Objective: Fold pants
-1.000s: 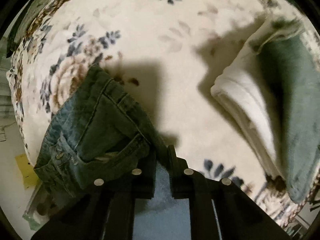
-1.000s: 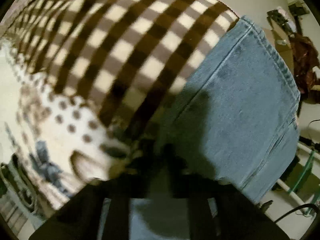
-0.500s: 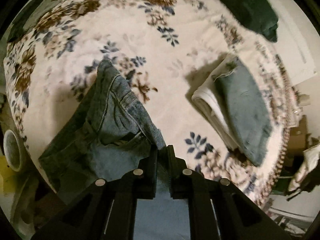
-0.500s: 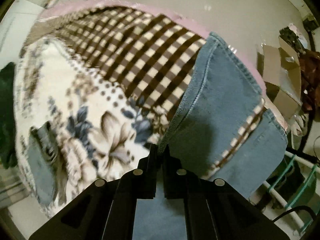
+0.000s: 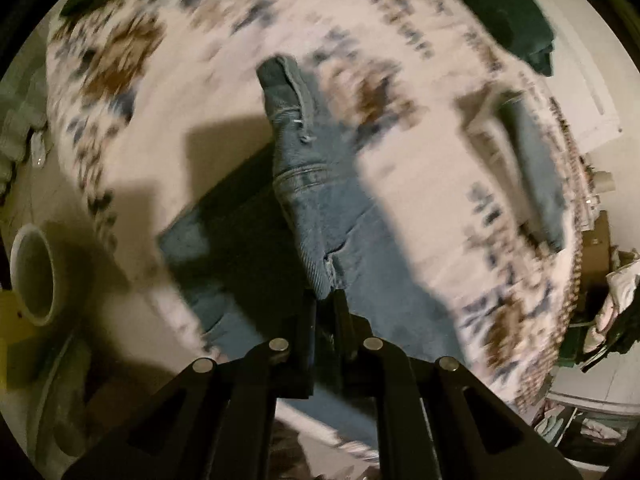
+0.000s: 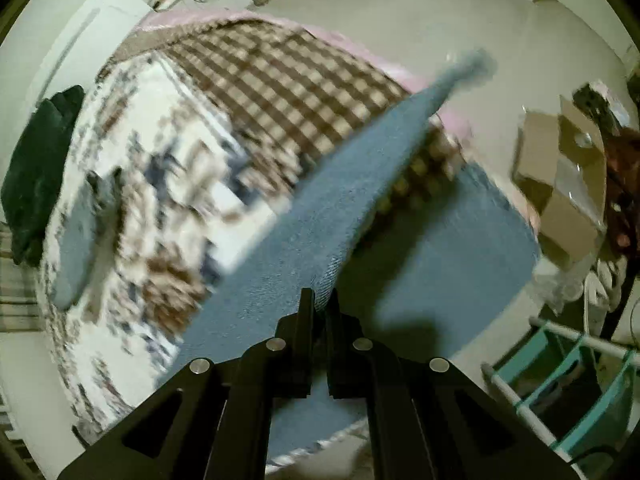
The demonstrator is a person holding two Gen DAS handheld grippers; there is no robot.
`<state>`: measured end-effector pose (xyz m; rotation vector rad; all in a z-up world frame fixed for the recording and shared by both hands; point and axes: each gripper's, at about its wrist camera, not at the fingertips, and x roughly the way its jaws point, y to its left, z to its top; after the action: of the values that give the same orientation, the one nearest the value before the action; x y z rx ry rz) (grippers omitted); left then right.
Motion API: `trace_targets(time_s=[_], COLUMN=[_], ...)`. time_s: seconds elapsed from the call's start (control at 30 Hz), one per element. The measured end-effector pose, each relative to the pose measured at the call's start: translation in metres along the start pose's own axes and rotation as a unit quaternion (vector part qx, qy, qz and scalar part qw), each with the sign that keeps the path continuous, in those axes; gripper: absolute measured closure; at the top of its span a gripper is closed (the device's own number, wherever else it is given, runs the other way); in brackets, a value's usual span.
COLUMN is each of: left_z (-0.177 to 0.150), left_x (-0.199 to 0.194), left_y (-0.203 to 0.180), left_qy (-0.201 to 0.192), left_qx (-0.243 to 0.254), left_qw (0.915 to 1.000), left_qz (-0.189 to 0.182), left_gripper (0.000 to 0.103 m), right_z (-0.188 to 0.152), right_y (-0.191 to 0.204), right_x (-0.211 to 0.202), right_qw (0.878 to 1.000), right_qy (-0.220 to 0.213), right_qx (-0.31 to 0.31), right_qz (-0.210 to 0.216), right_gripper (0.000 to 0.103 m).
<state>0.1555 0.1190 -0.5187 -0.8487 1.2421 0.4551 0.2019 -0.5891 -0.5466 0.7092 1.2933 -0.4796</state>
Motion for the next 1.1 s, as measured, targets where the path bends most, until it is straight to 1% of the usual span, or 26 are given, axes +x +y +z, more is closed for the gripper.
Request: trace_targets(time_s=[0.07,0.17,0.2,0.27,0.37,0.43,0.5,0.57,0.63,0.67,0.7,0.73,0.77,0.8,0.83,0.87,0.9,0.97,1.0,1.07,1.1], left_z=[-0.012,-0.030,-0.034,-0.039,-0.039,-0.039,-0.042,-0.050,-0.057,-0.062,-0.068,-0.075,-0.081,-0.088,-0.095,-0.104,-0.111,-0.127,-0.139,-0.161,-0.161], left_x=[0.019,0.048,0.054,0.058,0.058,0.054,0.049,0.041,0.034,0.031,0.027,0.024,0.022,0.019,0.018,0.017,0.018,0.023,0.029,0.040,0.045], left_y=[0.022,0.056,0.063,0.073,0.086,0.086,0.078,0.059,0.040,0.028,0.013,-0.006,-0.026,-0.045,-0.070,-0.092,-0.116,-0.154,-0.180,-0.219,-0.226], left_qy=[0.013,0.045,0.049,0.043,0.038,0.035,0.030,0.023,0.022,0.020,0.018,0.014,0.007,0.001,-0.003,-0.007,-0.011,-0.007,-0.002,0.010,0.013], left_qx=[-0.011,-0.033,-0.035,-0.031,-0.038,-0.026,0.000,0.034,0.051,0.064,0.081,0.103,0.123,0.142,0.165,0.185,0.203,0.233,0.253,0.282,0.292], left_qw=[0.9998,0.9981,0.9977,0.9973,0.9964,0.9961,0.9952,0.9914,0.9883,0.9870,0.9857,0.9838,0.9817,0.9801,0.9779,0.9757,0.9733,0.9686,0.9645,0.9574,0.9549], left_qz=[0.010,0.026,0.032,0.051,0.066,0.077,0.093,0.124,0.142,0.146,0.147,0.146,0.145,0.138,0.128,0.117,0.107,0.086,0.075,0.059,0.053], left_gripper=[0.098,0.098,0.099,0.102,0.102,0.102,0.102,0.101,0.101,0.101,0.100,0.098,0.093,0.079,0.058,0.048,0.033,0.032,0.032,0.032,0.032], right_z=[-0.021,-0.040,-0.045,-0.051,-0.056,-0.056,-0.054,-0.051,-0.049,-0.048,-0.047,-0.047,-0.045,-0.044,-0.041,-0.038,-0.035,-0.020,-0.014,0.006,0.017], right_y=[-0.021,-0.045,-0.053,-0.067,-0.078,-0.073,-0.072,-0.074,-0.077,-0.080,-0.082,-0.086,-0.090,-0.095,-0.101,-0.109,-0.117,-0.138,-0.142,-0.157,-0.163], right_x=[0.019,0.041,0.047,0.057,0.064,0.070,0.076,0.084,0.091,0.092,0.092,0.090,0.086,0.082,0.076,0.068,0.061,0.042,0.036,0.026,0.024], right_qw=[1.000,0.999,0.999,0.998,0.998,0.998,0.997,0.996,0.995,0.995,0.995,0.995,0.995,0.995,0.996,0.996,0.996,0.998,0.998,0.999,0.999], right_qy=[0.011,0.021,0.022,0.025,0.028,0.032,0.041,0.058,0.074,0.081,0.084,0.086,0.087,0.085,0.082,0.077,0.069,0.042,0.033,0.013,0.008], right_qx=[0.010,0.023,0.029,0.038,0.033,0.025,0.021,0.022,0.018,0.011,0.004,-0.001,-0.003,-0.005,-0.006,-0.005,-0.003,0.015,0.022,0.040,0.046], right_qz=[-0.015,-0.035,-0.040,-0.046,-0.050,-0.054,-0.057,-0.057,-0.058,-0.058,-0.057,-0.049,-0.043,-0.043,-0.042,-0.045,-0.050,-0.047,-0.044,-0.029,-0.024], right_gripper=[0.098,0.098,0.098,0.098,0.098,0.098,0.098,0.098,0.095,0.089,0.069,0.057,0.041,0.037,0.037,0.036,0.034,0.034,0.034,0.034,0.034])
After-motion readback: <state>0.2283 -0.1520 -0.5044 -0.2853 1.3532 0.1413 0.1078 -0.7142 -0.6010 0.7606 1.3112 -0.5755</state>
